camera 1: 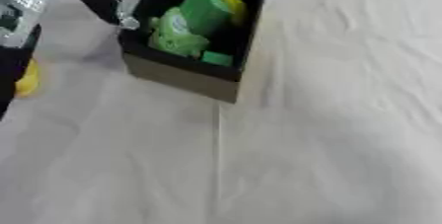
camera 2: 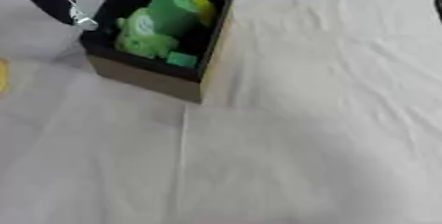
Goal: Pick up objects on the table and place them in the box.
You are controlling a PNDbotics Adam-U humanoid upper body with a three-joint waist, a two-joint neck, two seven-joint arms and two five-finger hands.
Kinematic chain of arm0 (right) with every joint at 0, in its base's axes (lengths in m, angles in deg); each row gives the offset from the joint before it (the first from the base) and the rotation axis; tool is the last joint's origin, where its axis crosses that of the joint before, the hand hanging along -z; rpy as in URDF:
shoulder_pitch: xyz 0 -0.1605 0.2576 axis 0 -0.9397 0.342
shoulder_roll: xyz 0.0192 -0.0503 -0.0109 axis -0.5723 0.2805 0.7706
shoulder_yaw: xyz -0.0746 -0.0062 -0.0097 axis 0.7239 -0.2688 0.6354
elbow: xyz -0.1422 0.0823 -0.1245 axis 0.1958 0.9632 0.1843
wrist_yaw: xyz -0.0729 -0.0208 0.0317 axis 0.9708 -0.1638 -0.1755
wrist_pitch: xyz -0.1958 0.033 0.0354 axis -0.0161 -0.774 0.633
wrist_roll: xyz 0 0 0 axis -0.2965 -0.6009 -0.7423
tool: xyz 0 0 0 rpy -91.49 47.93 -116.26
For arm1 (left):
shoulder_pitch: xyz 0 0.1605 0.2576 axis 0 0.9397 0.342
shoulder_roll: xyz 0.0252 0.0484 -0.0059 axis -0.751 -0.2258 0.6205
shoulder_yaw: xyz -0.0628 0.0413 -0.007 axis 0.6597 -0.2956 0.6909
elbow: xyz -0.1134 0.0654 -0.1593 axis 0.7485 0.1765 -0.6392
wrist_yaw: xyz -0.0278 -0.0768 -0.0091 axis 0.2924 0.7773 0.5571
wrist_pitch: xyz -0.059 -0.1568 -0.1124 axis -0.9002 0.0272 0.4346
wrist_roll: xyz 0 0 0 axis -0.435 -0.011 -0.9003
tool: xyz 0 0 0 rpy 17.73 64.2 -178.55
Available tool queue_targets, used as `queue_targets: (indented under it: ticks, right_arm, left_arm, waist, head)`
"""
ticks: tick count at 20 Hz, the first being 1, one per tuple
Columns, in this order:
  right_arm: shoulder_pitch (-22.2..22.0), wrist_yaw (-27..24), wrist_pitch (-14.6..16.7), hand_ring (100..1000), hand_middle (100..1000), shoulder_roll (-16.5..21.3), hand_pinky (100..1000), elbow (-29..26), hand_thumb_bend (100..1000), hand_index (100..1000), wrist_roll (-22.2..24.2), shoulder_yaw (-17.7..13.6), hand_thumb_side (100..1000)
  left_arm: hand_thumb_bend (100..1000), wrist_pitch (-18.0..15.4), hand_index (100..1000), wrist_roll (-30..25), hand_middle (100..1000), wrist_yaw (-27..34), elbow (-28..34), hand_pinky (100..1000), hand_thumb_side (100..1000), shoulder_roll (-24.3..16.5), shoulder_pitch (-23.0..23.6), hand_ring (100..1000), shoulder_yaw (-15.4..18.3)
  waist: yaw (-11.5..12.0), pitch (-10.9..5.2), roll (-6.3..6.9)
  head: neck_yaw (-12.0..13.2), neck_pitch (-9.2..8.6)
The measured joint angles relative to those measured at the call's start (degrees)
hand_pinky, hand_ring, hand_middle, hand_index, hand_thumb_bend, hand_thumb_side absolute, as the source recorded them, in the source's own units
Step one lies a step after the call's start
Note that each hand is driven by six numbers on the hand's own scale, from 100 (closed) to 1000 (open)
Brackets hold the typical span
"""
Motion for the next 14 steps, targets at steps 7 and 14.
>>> queue_targets:
  ticks: [7,14]
  right_arm:
    - [-0.9,0.0,-0.2,904,769,0.6,912,0.0,100,829,-0.2,-0.1,451]
    - [-1.3,0.0,-0.5,904,770,1.0,912,0.0,100,829,-0.5,-0.1,450]
  left_arm:
    - [601,3.6,870,2.0,817,4.0,6.9,826,176,-10.5,7.8,891,1.9]
    - [614,8.1,878,2.8,819,8.3,16.0,826,175,-19.6,18.5,893,3.5]
  waist:
    - [2.0,-0.44,-0.01]
    - [2.6,-0.44,-0.33]
  head:
    - [-0.7,0.67]
    - [-0.9,0.66]
